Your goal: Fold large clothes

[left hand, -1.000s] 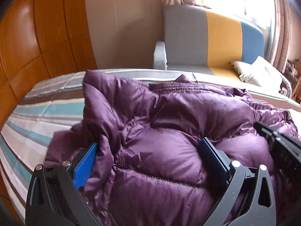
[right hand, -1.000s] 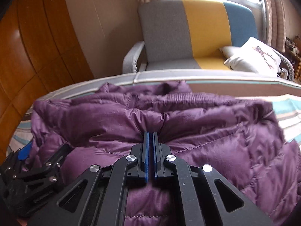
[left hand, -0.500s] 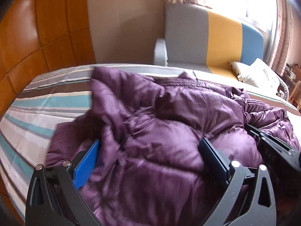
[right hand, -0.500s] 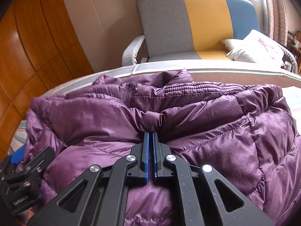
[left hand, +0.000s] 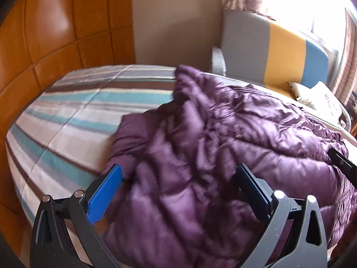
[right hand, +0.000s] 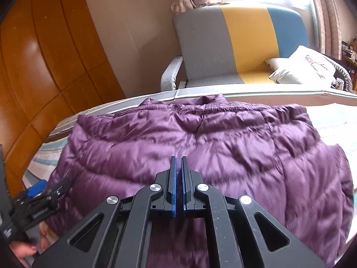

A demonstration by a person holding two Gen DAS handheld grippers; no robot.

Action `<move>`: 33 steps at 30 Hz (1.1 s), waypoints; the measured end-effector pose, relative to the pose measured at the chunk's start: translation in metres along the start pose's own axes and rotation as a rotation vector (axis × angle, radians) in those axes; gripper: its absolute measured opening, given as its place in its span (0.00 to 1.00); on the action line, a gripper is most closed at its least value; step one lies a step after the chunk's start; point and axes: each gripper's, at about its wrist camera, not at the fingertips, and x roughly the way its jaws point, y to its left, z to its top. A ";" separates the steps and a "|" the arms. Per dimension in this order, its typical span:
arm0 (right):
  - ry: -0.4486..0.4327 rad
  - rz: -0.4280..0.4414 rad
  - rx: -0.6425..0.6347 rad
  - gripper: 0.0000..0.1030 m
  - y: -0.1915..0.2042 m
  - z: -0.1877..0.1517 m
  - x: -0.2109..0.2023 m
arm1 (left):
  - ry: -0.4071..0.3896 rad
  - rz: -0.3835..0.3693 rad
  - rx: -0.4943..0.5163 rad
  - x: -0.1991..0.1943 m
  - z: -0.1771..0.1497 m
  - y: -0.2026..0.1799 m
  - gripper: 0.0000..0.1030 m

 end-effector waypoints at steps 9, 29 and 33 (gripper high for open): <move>0.018 0.020 0.018 0.03 0.001 -0.031 -0.032 | 0.050 -0.023 -0.085 0.002 -0.022 0.036 0.98; 0.068 -0.005 -0.018 0.03 0.007 -0.057 -0.032 | 0.086 -0.295 -0.327 0.028 -0.032 0.057 0.89; 0.126 -0.079 -0.097 0.03 0.017 -0.063 -0.016 | 0.030 -0.275 -0.284 0.027 -0.039 0.049 0.87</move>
